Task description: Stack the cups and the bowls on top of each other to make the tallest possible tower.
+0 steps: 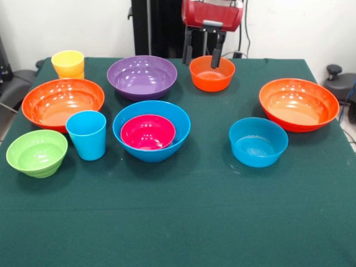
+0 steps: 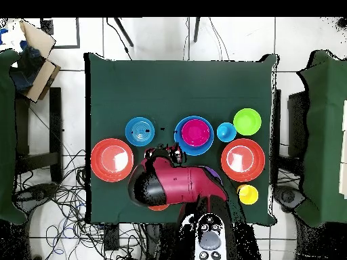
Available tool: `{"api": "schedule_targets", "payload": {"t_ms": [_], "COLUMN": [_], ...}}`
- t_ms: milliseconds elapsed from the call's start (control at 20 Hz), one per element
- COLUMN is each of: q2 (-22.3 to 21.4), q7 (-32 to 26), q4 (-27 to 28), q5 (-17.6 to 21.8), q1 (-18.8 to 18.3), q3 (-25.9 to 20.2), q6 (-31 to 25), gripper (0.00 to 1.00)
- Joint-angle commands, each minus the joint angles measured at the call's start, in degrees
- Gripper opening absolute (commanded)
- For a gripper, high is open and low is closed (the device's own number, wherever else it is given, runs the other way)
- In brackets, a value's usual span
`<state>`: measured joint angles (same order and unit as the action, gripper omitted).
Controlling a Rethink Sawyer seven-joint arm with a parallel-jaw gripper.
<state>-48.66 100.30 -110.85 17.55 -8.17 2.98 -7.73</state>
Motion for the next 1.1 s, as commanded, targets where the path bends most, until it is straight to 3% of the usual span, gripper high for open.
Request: {"api": "schedule_targets", "payload": {"t_ms": [50, 200, 550, 900, 1100], "q2": [3.32, 3.83, 4.67, 5.55, 7.42], "q7": [7.07, 7.41, 9.15, 8.20, 9.49], "q4": [2.49, 2.80, 5.33, 4.51, 6.80], "q5": [-1.86, -2.38, -4.02, -5.38, -6.42], "q1": [1.25, 2.25, 8.75, 8.18, 11.93], "q3": [-3.01, -2.19, 3.70, 2.95, 7.14], "q6": [-3.57, -3.22, -5.53, -3.66, -5.11], "gripper": [1.00, 1.00, 1.00, 1.00, 1.00]}}
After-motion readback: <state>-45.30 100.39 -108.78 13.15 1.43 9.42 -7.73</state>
